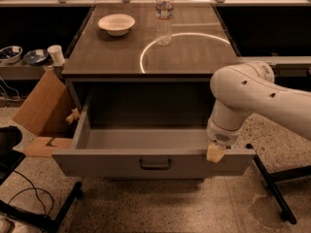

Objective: Open top drawer

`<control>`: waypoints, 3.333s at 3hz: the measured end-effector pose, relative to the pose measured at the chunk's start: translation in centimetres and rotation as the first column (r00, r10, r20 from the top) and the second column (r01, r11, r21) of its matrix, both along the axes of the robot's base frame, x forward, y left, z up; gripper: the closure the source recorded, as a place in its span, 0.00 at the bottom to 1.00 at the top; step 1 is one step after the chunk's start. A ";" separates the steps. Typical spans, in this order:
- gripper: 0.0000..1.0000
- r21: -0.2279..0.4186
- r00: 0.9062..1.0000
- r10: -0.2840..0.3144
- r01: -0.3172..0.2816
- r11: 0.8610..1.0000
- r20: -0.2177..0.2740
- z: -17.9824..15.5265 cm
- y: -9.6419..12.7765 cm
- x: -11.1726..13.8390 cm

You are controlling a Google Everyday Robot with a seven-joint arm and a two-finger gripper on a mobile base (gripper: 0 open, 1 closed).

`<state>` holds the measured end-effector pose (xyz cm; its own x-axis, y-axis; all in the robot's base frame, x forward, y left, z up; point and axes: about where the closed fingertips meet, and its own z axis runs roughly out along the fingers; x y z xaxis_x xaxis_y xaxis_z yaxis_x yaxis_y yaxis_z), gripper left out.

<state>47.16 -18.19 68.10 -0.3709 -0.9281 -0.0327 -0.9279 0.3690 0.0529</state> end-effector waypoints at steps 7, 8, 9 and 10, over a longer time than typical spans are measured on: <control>0.65 0.026 0.994 -0.024 0.027 0.999 -0.111 -1.2 0.2 -7.4; 0.87 0.026 0.994 -0.024 0.027 0.999 -0.111 -0.8 0.2 -7.3; 1.00 0.026 0.993 -0.024 0.028 0.999 -0.112 -0.5 0.1 -7.2; 1.00 0.027 0.988 -0.058 0.063 0.998 -0.141 0.0 0.3 -9.3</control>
Offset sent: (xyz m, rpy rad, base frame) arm 0.0000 0.0000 0.0000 0.0000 0.0000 0.0000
